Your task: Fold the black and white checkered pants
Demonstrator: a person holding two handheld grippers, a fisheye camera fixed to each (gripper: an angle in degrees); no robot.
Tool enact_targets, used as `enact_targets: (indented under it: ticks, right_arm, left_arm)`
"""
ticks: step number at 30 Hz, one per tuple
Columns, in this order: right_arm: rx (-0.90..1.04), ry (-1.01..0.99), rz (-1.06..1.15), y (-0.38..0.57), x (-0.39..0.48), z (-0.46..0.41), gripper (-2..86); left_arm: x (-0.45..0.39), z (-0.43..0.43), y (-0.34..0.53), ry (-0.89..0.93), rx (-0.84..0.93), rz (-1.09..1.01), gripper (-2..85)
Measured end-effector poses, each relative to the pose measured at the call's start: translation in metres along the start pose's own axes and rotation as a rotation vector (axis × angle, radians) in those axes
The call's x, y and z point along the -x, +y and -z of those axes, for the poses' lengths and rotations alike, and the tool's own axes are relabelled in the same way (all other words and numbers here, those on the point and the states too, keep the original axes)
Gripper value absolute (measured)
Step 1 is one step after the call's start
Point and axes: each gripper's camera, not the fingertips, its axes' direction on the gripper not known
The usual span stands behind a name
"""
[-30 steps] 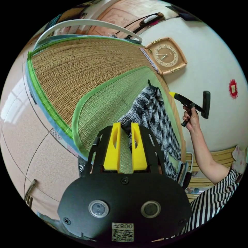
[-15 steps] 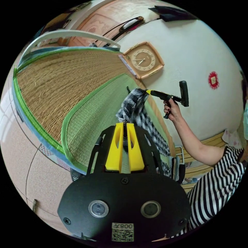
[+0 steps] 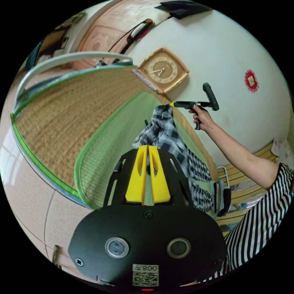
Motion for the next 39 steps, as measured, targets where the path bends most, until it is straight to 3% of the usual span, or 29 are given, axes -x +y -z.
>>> enact_targets:
  ticks: [8, 12, 14, 21, 25, 27, 29, 34, 39]
  right_arm:
    - [-0.144, -0.039, -0.065, 0.026, -0.030, 0.010, 0.2]
    - [-0.047, -0.075, -0.125, 0.037, -0.053, -0.022, 0.3]
    - [-0.047, -0.102, -0.160, 0.043, -0.061, -0.031, 0.3]
    - [-0.268, -0.208, -0.177, 0.052, -0.085, -0.004, 0.3]
    - [-0.142, -0.176, -0.193, 0.058, -0.094, -0.035, 0.2]
    - [0.017, -0.137, -0.200, 0.060, -0.101, -0.072, 0.1]
    - [-0.062, -0.131, -0.224, 0.061, -0.114, -0.071, 0.0]
    - [-0.027, -0.147, -0.254, 0.041, -0.153, -0.073, 0.1]
    - [-0.088, -0.331, -0.181, 0.059, -0.141, -0.051, 0.2]
  left_arm:
    - [-0.024, -0.044, -0.014, -0.021, 0.068, -0.126, 0.7]
    - [-0.034, -0.081, -0.019, -0.201, 0.229, -0.189, 0.3]
    - [-0.034, -0.079, -0.013, -0.210, 0.198, -0.205, 0.2]
    - [-0.035, -0.059, 0.011, -0.309, 0.195, -0.187, 0.1]
    - [-0.038, -0.055, 0.024, -0.318, 0.177, -0.163, 0.1]
    - [-0.040, -0.055, 0.028, -0.312, 0.172, -0.153, 0.1]
    - [-0.041, -0.055, 0.030, -0.310, 0.171, -0.149, 0.1]
    - [-0.048, -0.057, 0.035, -0.303, 0.172, -0.132, 0.2]
    - [-0.053, -0.058, 0.041, -0.286, 0.165, -0.120, 0.1]
